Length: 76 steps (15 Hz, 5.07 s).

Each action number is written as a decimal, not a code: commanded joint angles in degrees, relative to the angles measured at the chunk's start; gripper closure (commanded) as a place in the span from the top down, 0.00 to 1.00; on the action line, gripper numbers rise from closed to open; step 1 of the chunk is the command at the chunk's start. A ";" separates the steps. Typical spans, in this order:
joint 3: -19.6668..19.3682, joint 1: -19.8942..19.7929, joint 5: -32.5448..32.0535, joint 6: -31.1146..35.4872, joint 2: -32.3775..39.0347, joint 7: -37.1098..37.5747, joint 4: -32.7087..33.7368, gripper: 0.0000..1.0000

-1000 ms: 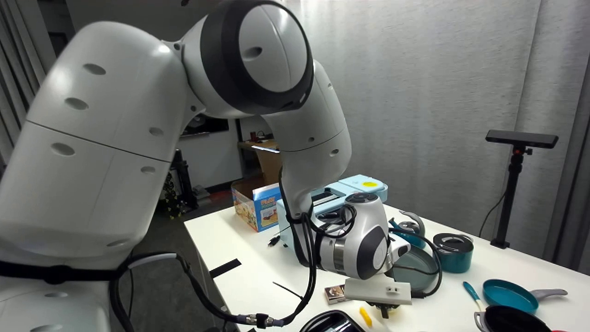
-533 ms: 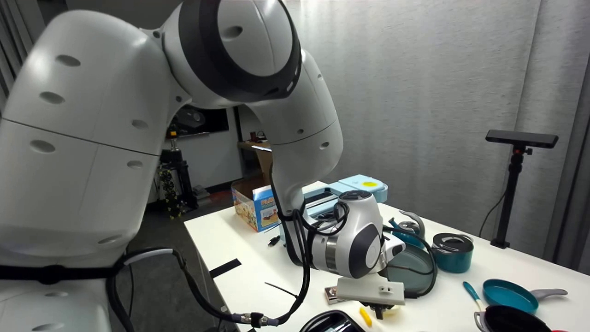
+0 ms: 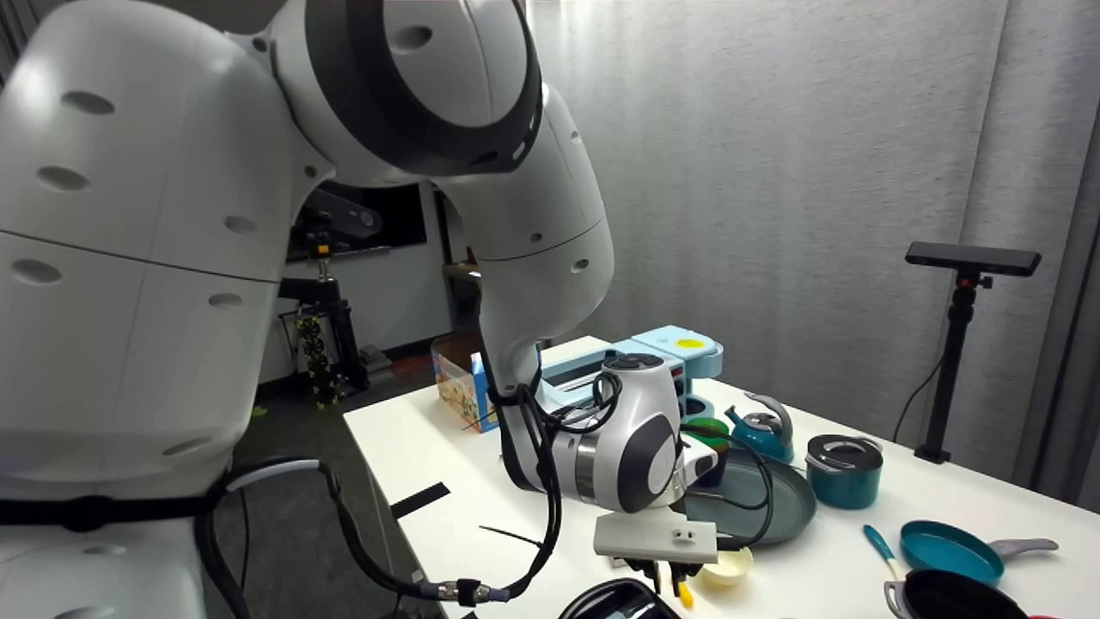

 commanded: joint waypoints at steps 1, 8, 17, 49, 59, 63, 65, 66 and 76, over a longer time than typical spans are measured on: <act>3.44 -2.59 0.30 -4.45 -2.74 -4.09 -1.37 0.56; 3.22 -2.47 -0.74 -8.56 -4.59 -7.15 0.83 1.00; 4.79 -6.60 2.73 -7.14 -2.18 -9.49 3.62 1.00; 8.80 -11.56 7.35 -6.42 11.62 -9.51 14.38 0.28; 6.61 -10.73 6.40 -6.52 8.28 -8.16 12.43 0.05; 4.30 -10.26 5.82 -6.44 5.06 -7.01 10.19 0.05; 3.53 -10.39 5.81 -6.05 3.20 -6.82 9.08 0.05; 3.14 -10.38 5.76 -6.00 2.27 -6.76 8.57 0.05; 0.25 -12.01 6.30 -2.56 -5.82 -7.04 3.50 0.05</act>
